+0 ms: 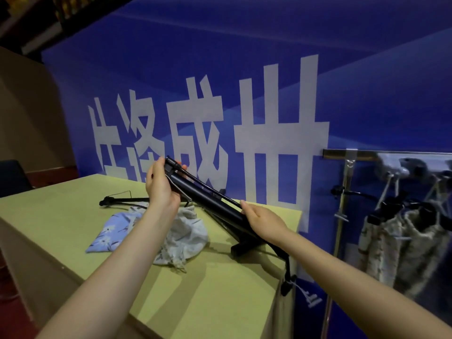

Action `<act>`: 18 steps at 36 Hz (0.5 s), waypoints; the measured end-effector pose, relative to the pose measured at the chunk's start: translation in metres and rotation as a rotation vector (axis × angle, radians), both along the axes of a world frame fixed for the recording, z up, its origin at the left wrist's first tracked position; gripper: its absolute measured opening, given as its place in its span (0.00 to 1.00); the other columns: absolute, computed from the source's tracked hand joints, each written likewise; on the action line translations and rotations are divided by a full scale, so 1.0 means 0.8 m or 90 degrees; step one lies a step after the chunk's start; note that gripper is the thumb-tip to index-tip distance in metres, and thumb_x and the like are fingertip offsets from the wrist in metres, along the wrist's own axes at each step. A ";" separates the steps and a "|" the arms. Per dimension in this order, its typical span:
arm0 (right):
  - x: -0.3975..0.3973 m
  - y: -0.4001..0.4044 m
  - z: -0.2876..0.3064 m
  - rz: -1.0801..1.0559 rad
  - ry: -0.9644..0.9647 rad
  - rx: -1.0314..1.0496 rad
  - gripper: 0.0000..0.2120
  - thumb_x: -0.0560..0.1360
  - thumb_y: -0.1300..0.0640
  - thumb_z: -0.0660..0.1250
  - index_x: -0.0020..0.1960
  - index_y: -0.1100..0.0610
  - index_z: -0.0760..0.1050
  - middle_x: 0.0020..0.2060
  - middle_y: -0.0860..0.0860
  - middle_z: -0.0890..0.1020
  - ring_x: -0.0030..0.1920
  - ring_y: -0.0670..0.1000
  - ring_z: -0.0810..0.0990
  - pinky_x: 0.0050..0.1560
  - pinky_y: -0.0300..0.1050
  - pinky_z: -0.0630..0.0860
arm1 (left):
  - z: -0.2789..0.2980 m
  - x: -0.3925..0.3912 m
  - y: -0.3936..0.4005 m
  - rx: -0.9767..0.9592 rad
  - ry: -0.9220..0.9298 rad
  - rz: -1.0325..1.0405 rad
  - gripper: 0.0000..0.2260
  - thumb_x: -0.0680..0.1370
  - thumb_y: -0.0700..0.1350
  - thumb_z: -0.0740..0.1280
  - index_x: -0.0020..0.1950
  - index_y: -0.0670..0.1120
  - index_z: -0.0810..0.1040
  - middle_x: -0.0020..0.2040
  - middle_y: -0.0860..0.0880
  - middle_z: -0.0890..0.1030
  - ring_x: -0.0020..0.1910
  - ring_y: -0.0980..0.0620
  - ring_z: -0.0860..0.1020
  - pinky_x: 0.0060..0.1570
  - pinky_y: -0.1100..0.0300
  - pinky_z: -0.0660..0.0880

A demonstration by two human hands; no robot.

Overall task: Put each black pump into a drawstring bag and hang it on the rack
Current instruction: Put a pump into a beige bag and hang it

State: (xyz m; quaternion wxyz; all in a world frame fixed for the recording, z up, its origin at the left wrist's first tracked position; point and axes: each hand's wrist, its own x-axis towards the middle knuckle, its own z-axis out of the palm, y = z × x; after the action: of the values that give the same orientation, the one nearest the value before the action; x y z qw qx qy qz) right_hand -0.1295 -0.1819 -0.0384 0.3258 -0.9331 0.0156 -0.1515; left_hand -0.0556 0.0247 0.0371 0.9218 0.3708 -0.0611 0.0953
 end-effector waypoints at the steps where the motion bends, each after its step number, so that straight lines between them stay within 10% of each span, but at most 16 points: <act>1: 0.001 0.007 0.000 -0.009 -0.031 -0.049 0.28 0.81 0.36 0.45 0.54 0.54 0.77 0.48 0.52 0.83 0.49 0.53 0.80 0.54 0.52 0.77 | -0.004 0.000 0.000 -0.001 0.008 0.011 0.06 0.80 0.47 0.65 0.53 0.46 0.73 0.44 0.44 0.82 0.40 0.46 0.82 0.40 0.52 0.81; 7: 0.015 0.057 0.010 0.040 -0.178 -0.166 0.27 0.78 0.35 0.56 0.70 0.49 0.65 0.59 0.47 0.78 0.53 0.51 0.79 0.43 0.47 0.76 | -0.033 -0.001 -0.003 -0.028 0.078 0.011 0.12 0.81 0.48 0.64 0.60 0.42 0.73 0.45 0.42 0.81 0.34 0.48 0.83 0.30 0.57 0.78; 18: 0.038 0.100 -0.014 0.046 -0.278 -0.311 0.33 0.77 0.31 0.51 0.76 0.49 0.58 0.55 0.51 0.80 0.46 0.54 0.81 0.41 0.51 0.79 | -0.062 0.007 0.015 0.022 0.128 -0.022 0.23 0.79 0.54 0.66 0.69 0.42 0.72 0.54 0.42 0.80 0.49 0.46 0.81 0.52 0.49 0.80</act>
State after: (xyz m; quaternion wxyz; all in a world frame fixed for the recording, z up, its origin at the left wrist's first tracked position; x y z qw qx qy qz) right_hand -0.0988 -0.1022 -0.0497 0.0928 -0.9291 -0.1249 -0.3356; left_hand -0.0499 0.0369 -0.0127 0.9182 0.3934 0.0234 0.0406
